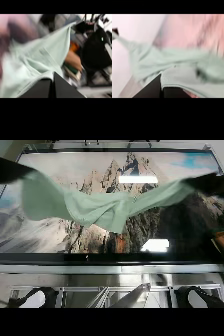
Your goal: Fold the shirts.
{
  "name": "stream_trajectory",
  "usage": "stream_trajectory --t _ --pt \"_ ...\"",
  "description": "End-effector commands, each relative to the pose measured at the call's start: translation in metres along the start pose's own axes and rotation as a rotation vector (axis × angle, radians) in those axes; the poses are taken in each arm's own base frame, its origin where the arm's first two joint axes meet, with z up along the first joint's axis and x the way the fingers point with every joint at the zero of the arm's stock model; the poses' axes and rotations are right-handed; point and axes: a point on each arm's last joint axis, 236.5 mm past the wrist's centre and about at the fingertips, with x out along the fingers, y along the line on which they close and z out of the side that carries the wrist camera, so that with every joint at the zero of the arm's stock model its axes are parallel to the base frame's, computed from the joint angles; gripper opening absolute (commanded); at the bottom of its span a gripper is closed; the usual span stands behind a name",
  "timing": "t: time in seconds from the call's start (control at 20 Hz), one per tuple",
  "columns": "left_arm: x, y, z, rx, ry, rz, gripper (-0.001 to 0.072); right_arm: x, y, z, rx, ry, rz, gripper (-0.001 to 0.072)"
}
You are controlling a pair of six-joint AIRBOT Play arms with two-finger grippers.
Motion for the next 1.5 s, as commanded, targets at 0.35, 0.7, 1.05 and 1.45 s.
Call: stream_trajectory --t 0.35,0.7,1.05,1.45 --pt "-0.053 -0.159 0.1 0.374 -0.48 0.143 0.0022 -0.083 0.181 0.108 -0.503 -0.518 -0.195 0.0013" --pt "-0.076 -0.093 0.116 0.305 -0.429 0.242 0.0022 -0.068 0.088 0.108 -0.258 -0.35 -0.182 0.0013" --pt "-0.005 0.1 0.075 0.099 -0.14 0.413 0.0023 0.049 -0.075 0.04 -0.049 -0.001 -0.255 0.0012" --pt "0.077 0.314 -0.011 0.006 0.026 0.594 0.0384 0.129 -0.259 -0.021 0.165 0.054 -0.454 0.0435"
